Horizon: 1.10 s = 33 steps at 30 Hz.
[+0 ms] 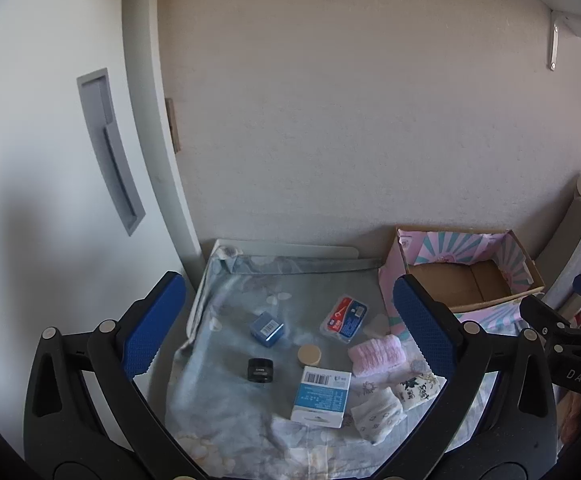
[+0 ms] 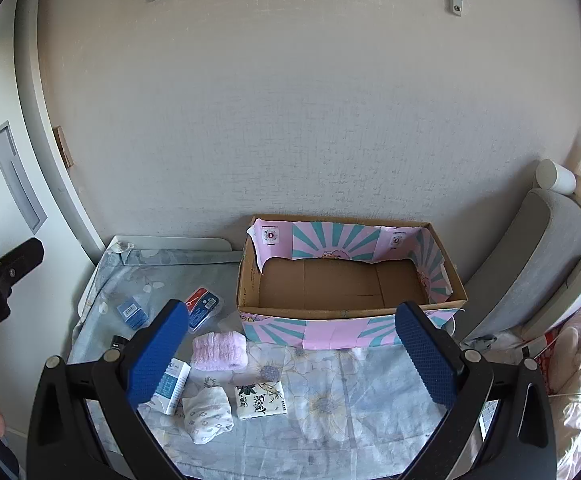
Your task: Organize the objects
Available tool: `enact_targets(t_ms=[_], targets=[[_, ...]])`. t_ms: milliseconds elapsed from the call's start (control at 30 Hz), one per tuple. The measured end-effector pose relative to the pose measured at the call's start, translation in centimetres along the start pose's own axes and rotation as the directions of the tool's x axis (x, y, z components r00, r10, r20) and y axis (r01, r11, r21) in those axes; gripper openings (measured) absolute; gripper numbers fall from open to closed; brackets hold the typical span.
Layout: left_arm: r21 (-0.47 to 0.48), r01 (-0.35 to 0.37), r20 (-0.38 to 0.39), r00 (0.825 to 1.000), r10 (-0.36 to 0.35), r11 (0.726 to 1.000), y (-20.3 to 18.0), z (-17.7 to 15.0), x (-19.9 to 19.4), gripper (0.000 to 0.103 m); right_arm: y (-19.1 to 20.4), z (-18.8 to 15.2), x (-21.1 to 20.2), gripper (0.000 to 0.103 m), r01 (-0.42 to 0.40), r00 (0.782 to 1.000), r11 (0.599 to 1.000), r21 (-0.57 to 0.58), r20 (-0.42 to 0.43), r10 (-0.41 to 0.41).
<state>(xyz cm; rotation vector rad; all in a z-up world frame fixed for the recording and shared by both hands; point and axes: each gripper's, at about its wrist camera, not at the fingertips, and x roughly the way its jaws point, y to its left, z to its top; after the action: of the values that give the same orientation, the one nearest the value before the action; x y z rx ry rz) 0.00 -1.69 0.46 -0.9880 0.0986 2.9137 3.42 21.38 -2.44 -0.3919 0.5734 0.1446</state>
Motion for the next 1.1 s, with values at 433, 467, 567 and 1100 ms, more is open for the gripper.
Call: enact_targets(t_ms=[433, 467, 567, 1100], targets=[[0.018, 0.045, 0.023, 0.999, -0.045, 0.999, -0.51, 0.17, -0.62, 0.103, -0.28, -0.09, -0.43, 0.103, 0.037, 0.999, 0.998, 0.048, -0.002, -0.037], [0.013, 0.05, 0.021, 0.999, -0.051, 0.999, -0.42, 0.2, -0.59, 0.103, -0.26, -0.16, -0.48, 0.103, 0.041, 0.999, 0.998, 0.051, -0.002, -0.041], [0.004, 0.055, 0.012, 0.998, -0.055, 0.999, -0.21, 0.3, -0.38, 0.103, -0.29, -0.06, -0.46, 0.103, 0.046, 0.999, 0.997, 0.055, -0.004, -0.046], [-0.01, 0.068, 0.005, 0.998, -0.068, 0.998, 0.24, 0.22, -0.46, 0.103, -0.51, -0.01, -0.67, 0.103, 0.203, 0.979, 0.967, 0.157, -0.065, -0.195]])
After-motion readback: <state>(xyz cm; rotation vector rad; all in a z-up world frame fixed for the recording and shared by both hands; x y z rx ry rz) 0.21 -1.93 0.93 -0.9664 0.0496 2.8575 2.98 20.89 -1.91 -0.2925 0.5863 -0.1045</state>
